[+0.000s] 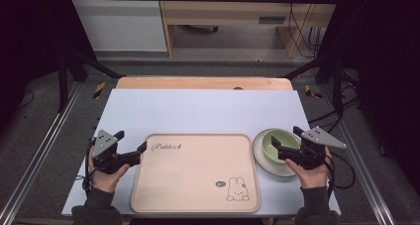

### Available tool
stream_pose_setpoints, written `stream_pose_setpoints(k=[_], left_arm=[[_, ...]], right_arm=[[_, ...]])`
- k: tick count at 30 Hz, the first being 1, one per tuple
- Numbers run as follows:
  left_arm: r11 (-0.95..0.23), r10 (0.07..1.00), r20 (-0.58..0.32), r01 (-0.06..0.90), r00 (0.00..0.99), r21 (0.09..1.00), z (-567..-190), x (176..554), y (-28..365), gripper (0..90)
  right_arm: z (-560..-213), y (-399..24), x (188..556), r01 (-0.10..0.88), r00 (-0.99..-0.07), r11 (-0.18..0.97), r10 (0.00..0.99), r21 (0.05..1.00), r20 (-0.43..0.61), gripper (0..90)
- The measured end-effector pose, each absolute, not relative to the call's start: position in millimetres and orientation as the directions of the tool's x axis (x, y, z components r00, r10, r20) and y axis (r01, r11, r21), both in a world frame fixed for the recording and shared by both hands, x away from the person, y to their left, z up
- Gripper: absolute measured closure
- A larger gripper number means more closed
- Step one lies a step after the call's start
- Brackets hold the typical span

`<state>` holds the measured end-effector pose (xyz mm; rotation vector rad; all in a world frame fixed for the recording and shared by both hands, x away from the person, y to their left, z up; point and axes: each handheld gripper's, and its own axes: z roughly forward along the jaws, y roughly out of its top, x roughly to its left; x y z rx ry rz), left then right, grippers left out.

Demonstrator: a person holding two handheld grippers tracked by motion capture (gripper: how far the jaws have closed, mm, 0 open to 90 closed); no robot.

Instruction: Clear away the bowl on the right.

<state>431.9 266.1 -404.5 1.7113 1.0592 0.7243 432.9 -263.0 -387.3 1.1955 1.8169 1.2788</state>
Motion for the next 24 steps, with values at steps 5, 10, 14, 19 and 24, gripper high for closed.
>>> stream_pose_setpoints(k=[5, 10, 14, 19, 24], left_arm=[[-0.158, 0.896, -0.002, 0.324, 0.444, 0.933, -404.6, 432.2, 266.4, 11.6], [-0.163, 0.895, 0.001, 0.326, 0.446, 0.931, -405.1, 432.3, 265.7, 11.6], [-0.163, 0.895, 0.001, 0.325, 0.446, 0.931, -405.2, 432.4, 265.5, 11.6], [-0.164, 0.895, 0.002, 0.326, 0.445, 0.931, -405.4, 432.7, 265.6, 11.6], [-0.163, 0.896, 0.002, 0.325, 0.444, 0.931, -405.6, 432.9, 265.7, 11.6]], right_arm=[[-389.7, -265.9, 435.0, 0.343, -0.392, 0.136, 0.92, 0.93, 0.01, 14.8], [-393.7, -270.6, 438.8, 0.386, -0.374, 0.129, 0.927, 0.913, 0.027, 15.9], [-397.1, -273.6, 441.8, 0.415, -0.358, 0.134, 0.933, 0.9, 0.026, 17.0], [-401.6, -277.3, 446.1, 0.444, -0.341, 0.144, 0.94, 0.884, 0.018, 18.8], [-405.9, -281.0, 449.8, 0.473, -0.329, 0.139, 0.944, 0.87, 0.028, 21.2]])
